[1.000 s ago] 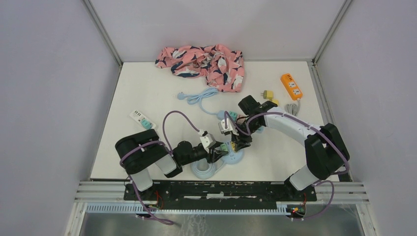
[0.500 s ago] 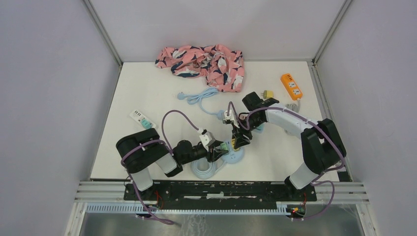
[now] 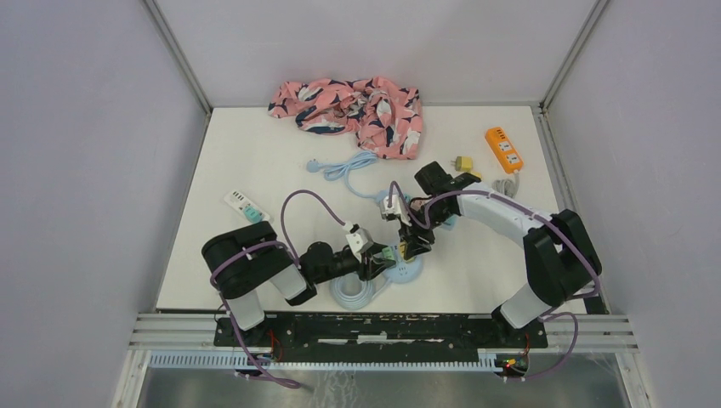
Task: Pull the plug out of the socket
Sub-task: Remove the plug from the socket.
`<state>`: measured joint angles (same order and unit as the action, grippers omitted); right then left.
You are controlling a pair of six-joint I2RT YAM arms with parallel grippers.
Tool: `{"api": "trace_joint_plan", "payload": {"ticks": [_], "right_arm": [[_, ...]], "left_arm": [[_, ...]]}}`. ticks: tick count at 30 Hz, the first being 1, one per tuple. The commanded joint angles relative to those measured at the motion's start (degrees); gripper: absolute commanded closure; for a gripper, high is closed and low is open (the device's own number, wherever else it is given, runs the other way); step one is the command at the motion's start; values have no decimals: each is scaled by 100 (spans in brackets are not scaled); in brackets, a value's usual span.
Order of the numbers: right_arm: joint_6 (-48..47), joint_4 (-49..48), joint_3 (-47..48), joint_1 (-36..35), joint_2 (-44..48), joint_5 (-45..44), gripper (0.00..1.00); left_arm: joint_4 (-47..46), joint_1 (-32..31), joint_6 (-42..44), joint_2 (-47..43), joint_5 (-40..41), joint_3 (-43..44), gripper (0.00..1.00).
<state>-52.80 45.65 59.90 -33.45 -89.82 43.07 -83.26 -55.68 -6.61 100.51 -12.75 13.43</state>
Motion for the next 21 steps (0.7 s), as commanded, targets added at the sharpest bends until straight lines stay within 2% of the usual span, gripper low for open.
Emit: {"api": "trace_joint_plan", "payload": {"ticks": [1, 3, 6, 11, 14, 16, 18, 21], "right_arm": [[1159, -661, 352, 466, -333, 1522, 100], [1491, -766, 355, 657, -417, 1641, 100], [1414, -746, 323, 658, -367, 1574, 100], [-100, -429, -32, 86, 229, 1232, 100], [-467, -389, -198, -199, 476, 1247, 100], [-302, -383, -76, -194, 378, 1234, 100], [248, -517, 94, -54, 188, 1225, 100], [786, -543, 273, 380, -39, 1811, 100]], "left_arm": [[821, -11, -121, 259, -8, 72, 97], [816, -14, -121, 259, -8, 72, 97], [821, -6, -112, 283, -17, 84, 97], [812, 20, -160, 350, -38, 122, 97], [812, 22, -189, 397, -68, 150, 97], [811, 33, -202, 403, -65, 151, 97], [805, 34, -215, 408, -61, 149, 97], [808, 41, -232, 417, -60, 151, 97]]}}
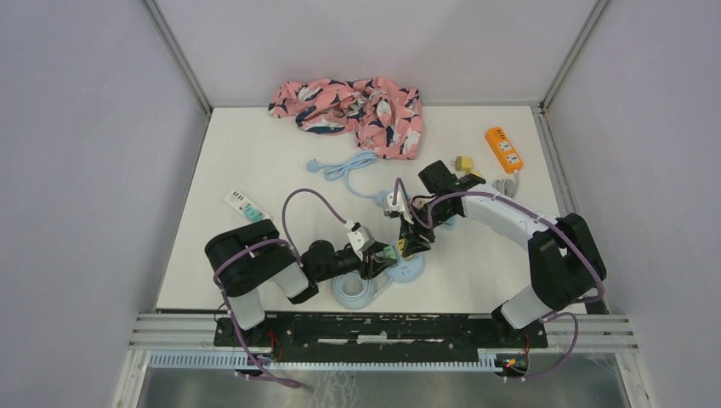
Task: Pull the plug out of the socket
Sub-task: Remove the plug from the socket.
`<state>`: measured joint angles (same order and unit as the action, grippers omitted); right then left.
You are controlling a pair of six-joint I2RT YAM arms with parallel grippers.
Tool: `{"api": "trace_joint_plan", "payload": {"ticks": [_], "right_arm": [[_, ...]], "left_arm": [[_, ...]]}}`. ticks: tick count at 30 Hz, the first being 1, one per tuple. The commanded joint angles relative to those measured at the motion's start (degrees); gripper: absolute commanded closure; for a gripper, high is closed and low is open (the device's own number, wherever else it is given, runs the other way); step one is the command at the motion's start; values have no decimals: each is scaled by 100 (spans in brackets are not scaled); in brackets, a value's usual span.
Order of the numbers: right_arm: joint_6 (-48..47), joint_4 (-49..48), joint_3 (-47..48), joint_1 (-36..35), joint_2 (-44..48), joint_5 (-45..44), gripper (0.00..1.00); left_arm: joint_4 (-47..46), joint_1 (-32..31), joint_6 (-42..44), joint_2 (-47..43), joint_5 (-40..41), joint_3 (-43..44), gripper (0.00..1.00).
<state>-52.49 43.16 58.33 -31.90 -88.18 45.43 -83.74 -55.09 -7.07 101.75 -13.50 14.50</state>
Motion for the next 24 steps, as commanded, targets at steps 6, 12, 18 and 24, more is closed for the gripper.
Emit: {"api": "trace_joint_plan", "payload": {"ticks": [6, 12, 18, 24], "right_arm": [[670, -342, 284, 301, -45, 1141, 100], [562, 232, 762, 552, -106, 1170, 100], [867, 375, 929, 1242, 319, 1113, 97], [1966, -195, 889, 2158, 552, 1519, 85]], "left_arm": [[858, -13, -215, 344, -4, 87, 97], [909, 43, -393, 166, -12, 91, 91], [1624, 49, -714, -526, 166, 252, 38], [2511, 55, -778, -1307, 279, 476, 21]]}}
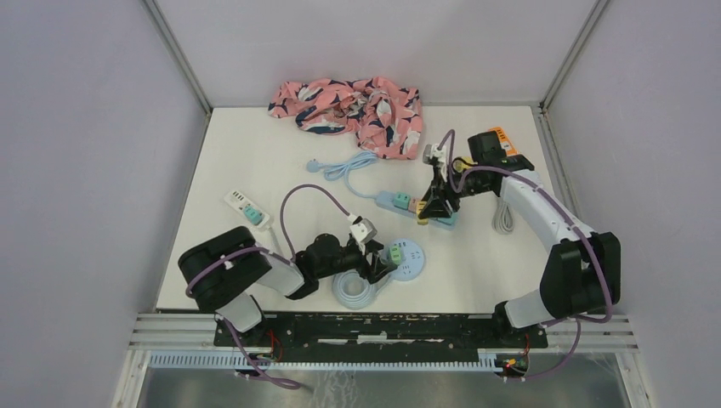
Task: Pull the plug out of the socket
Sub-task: Remove the plug from the socket, then place the plug at the center of the board.
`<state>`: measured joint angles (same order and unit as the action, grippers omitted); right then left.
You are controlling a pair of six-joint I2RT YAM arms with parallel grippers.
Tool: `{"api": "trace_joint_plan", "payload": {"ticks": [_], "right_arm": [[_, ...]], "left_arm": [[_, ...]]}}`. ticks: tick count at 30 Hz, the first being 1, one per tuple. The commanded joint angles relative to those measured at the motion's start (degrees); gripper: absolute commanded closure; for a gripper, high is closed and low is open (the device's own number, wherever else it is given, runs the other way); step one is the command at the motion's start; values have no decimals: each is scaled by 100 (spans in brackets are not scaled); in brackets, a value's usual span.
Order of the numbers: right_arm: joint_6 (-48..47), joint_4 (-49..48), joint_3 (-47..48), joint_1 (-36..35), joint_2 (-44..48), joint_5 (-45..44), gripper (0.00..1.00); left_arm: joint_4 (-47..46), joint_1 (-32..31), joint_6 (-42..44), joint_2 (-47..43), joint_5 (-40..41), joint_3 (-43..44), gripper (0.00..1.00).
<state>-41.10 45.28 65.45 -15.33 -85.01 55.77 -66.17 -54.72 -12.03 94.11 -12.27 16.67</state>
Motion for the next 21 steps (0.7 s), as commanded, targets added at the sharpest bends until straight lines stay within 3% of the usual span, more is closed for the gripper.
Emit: {"api": "trace_joint_plan", "payload": {"ticks": [1, 11, 21], "right_arm": [[1067, -495, 174, 674, 231, 523, 85], [3558, -1979, -162, 2050, -269, -514, 85], [5305, -2334, -171, 2334, -906, -2660, 76]], "left_arm": [[877, 8, -282, -668, 194, 266, 20], [1665, 22, -348, -2034, 580, 59, 16], [1880, 35, -593, -2953, 933, -314, 2]]}}
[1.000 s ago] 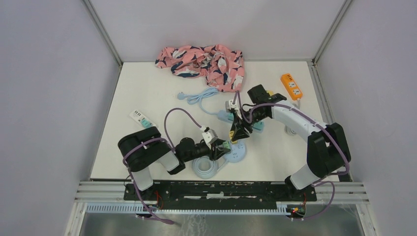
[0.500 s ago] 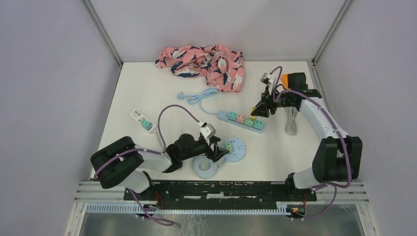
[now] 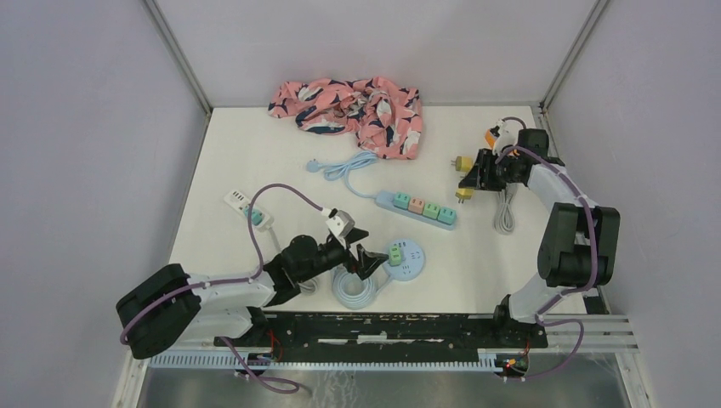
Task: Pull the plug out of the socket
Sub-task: Place the plug at the center of the board.
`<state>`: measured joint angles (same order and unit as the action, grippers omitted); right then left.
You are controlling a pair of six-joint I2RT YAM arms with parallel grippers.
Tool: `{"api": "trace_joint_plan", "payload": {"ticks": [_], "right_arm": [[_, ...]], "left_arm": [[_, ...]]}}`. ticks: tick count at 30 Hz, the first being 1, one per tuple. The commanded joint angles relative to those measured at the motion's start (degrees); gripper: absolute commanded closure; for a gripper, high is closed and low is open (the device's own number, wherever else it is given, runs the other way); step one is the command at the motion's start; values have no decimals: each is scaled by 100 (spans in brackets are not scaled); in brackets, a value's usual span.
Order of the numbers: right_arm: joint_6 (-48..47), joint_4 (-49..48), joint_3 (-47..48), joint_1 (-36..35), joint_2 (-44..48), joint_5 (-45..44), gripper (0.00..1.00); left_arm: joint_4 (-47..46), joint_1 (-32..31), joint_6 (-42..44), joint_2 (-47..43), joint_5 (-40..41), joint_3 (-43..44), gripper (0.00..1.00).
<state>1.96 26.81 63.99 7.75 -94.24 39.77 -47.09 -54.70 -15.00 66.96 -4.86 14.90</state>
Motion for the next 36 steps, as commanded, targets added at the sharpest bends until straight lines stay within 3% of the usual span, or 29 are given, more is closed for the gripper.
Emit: {"api": "trace_joint_plan", "payload": {"ticks": [1, 8, 17, 25, 31, 36], "right_arm": [[1144, -515, -34, 33, -34, -1267, 76], [1670, -452, 56, 226, -552, -1750, 69], [1822, -624, 15, 424, -766, -1575, 38], [1610, -775, -49, 543, -269, -1157, 34], [947, -1101, -208, 540, 700, -21, 36], [80, -1393, -522, 514, 1734, 1559, 36]], "left_arm": [[-28, 30, -313, -278, 196, -156, 2], [-28, 44, -385, -417, 205, -270, 2], [-245, 49, -523, -623, 260, -449, 1], [-329, 63, -762, -925, 259, -602, 1], [-404, 91, -1061, -1112, 388, -718, 1], [-168, 124, -1210, -1159, 242, -558, 1]]}}
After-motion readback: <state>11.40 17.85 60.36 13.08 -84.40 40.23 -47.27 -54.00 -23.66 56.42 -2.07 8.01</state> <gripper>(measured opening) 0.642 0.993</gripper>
